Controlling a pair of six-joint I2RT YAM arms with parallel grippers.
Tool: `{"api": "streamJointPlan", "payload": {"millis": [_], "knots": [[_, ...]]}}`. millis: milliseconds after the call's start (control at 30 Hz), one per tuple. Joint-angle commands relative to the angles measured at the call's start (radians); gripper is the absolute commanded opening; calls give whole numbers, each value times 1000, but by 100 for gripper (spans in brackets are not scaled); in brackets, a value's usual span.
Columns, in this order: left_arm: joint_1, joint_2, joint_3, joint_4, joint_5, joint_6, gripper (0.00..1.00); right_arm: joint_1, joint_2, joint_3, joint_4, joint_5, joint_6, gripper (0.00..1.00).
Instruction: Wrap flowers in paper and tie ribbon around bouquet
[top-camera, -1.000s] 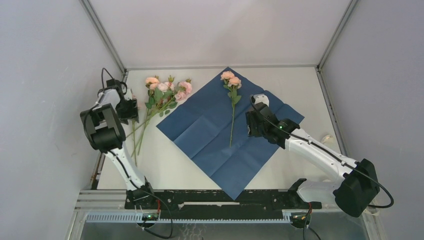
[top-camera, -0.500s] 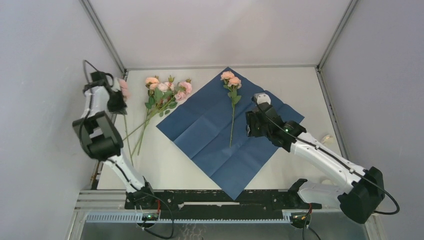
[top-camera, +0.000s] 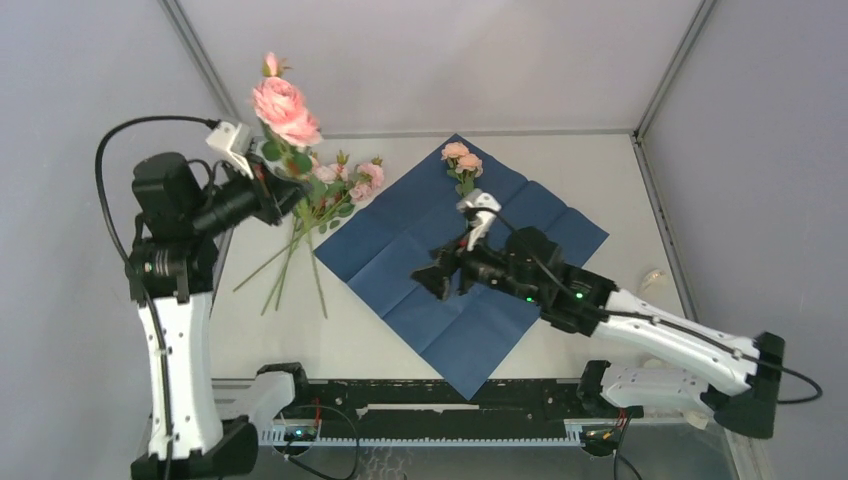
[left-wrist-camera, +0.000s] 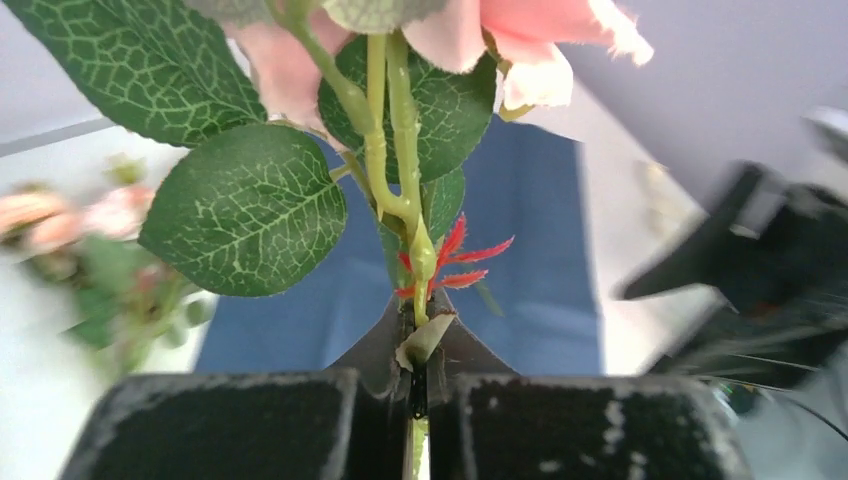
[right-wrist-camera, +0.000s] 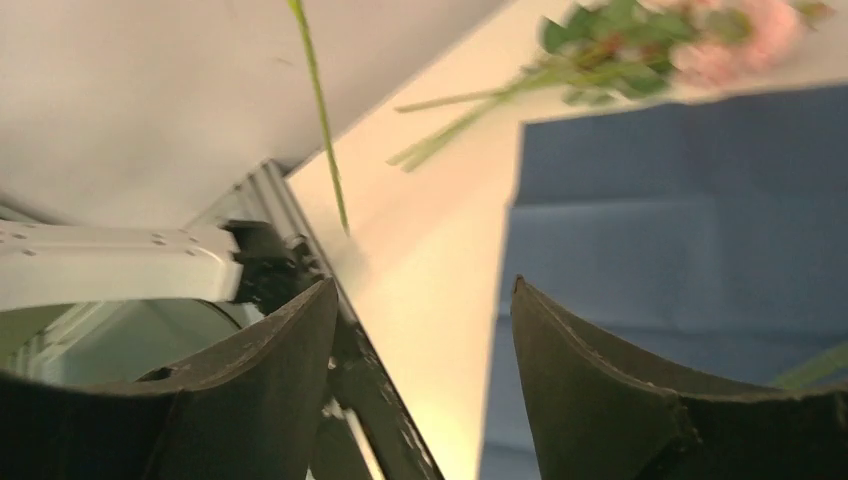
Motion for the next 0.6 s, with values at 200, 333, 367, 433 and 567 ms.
{"api": "streamJointPlan", "payload": {"millis": [200,333,367,433,567], "knots": [[-307,-182,-161,231,169,-339,0,145,342,212,469,-95,42,74],[-324,-209,-246,322,160,-402,0,146,440,273,500,-146,76,72],[-325,-206,-258,329,163,-406,0,147,458,288,498,-146,77,71],[-327,-195,-269,338,179,-415,0,146,480,303,489,-116,77,59],[-327,-188,-276,339,169,-388,3,120,469,304,383,-23,118,0]]}}
